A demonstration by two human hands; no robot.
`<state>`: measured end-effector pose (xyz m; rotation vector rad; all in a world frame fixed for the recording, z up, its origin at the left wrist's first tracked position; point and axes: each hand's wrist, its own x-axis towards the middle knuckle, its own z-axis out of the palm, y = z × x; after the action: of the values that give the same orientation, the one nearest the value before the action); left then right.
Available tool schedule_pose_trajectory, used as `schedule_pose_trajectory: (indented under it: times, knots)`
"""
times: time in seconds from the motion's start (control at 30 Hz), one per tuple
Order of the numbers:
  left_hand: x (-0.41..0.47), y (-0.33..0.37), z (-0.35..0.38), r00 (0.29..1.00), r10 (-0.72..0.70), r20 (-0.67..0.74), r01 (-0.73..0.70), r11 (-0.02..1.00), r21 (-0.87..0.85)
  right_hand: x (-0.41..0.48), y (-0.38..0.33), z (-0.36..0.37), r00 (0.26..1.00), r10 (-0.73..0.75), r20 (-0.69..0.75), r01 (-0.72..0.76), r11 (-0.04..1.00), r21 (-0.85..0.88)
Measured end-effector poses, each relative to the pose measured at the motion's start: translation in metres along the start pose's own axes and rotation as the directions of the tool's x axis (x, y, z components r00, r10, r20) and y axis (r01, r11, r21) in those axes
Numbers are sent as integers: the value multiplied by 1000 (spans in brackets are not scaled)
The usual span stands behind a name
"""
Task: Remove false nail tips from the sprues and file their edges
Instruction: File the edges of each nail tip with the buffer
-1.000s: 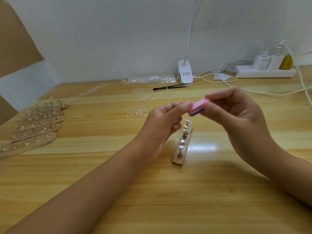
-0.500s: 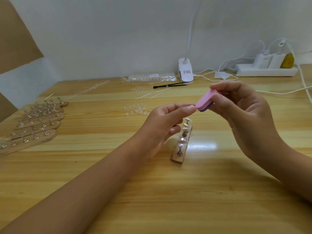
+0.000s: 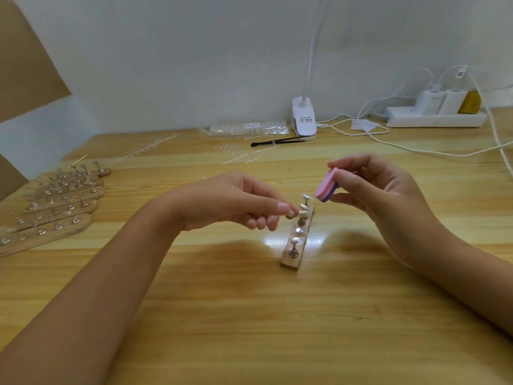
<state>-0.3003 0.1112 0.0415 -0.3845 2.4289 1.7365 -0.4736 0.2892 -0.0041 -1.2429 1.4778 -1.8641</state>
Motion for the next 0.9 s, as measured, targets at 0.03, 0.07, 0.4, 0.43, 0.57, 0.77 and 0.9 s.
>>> schedule_pose_trajectory:
  times: [0.03,0.07,0.4,0.43,0.57,0.77,0.9]
  knots:
    - [0,1,0,1000,-10,-7,10,999,48,1,0,-1,1000,6,2,-6,1000,-3]
    - [0,1,1,1000,-17,-14,18,995,93,1,1,-2,1000,12,5,-12,1000,-4]
    - [9,-7,14,997,-76,-34,81,971,224,2,3,-3,997,67,30,-66,997,-26]
    - [9,-7,14,997,-70,-39,78,970,229,3,3,-3,997,71,31,-70,997,-24]
    - [7,-5,9,995,-80,-56,88,982,165,4,3,-4,996,84,27,-84,996,-13]
    - [19,-17,17,945,137,-297,-46,954,295,4,3,-4,996,93,11,-93,996,-18]
    - [28,-25,32,940,178,-293,-77,943,324,4,3,-4,996,94,2,-94,995,-28]
